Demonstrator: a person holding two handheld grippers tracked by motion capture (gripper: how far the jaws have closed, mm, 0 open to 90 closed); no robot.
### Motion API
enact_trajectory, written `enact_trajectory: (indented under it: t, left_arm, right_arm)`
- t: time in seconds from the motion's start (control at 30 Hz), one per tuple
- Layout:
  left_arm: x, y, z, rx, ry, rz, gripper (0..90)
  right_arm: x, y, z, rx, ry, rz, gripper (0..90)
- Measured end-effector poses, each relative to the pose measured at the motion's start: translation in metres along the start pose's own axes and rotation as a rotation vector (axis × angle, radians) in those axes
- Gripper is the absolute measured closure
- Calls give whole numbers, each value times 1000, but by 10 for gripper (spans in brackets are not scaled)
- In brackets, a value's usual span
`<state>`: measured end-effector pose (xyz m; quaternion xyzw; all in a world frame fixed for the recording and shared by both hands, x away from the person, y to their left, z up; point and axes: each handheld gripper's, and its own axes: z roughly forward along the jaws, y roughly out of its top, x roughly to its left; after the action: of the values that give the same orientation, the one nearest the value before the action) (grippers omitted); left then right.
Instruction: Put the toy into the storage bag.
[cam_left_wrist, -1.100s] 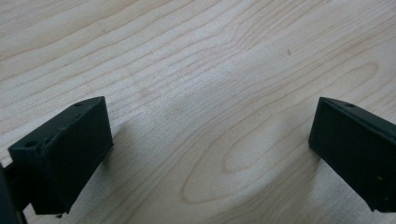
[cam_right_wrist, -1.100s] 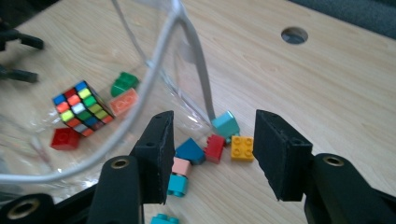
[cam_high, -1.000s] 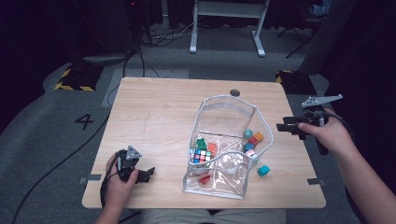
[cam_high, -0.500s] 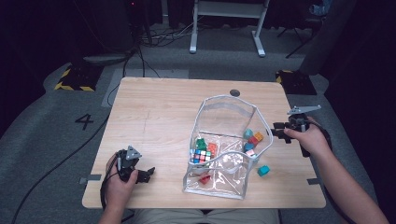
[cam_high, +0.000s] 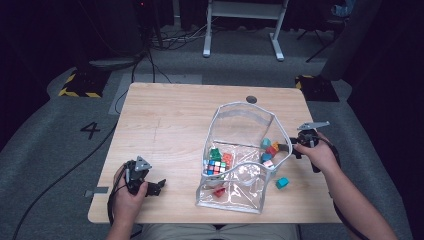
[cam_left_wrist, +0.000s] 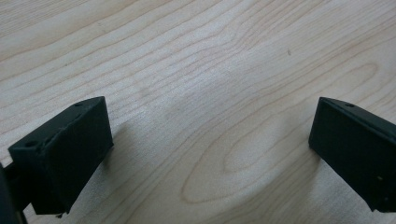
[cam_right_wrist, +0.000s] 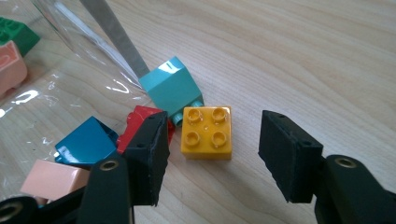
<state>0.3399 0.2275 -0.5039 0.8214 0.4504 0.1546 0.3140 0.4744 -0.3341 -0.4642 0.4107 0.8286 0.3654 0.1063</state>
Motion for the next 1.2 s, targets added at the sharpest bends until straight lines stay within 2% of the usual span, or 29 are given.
enact_trajectory:
  t: [0.13, 0.3, 0.43, 0.57, 0.67, 0.73, 0.9, 1.07, 1.2]
  left_arm:
    - [0, 0, 0, 0, 0, 0, 0]
    - [0, 0, 0, 0, 0, 0, 0]
    - [0, 0, 0, 0, 1, 2, 0]
    - [0, 0, 0, 3, 0, 6, 0]
    - [0, 0, 0, 3, 0, 6, 0]
    - [0, 0, 0, 1, 0, 3, 0]
    - [0, 0, 0, 0, 0, 2, 0]
    - [0, 0, 0, 3, 0, 6, 0]
    - [0, 0, 0, 1, 0, 4, 0]
  right_arm:
    - [1, -2, 8, 8, -2, 5, 439]
    - [-1, -5, 17, 30, -13, 8, 494]
    - [-1, -7, 23, 42, -30, -9, 508]
    - [0, -6, 24, 50, -56, -45, 589]
    - [0, -6, 23, 55, -71, -61, 593]
    - [0, -5, 22, 47, -65, -54, 594]
    - [2, 3, 6, 28, -41, -45, 594]
    - [3, 15, -21, 10, -26, -34, 594]
    - [6, 24, -42, -3, -21, -50, 594]
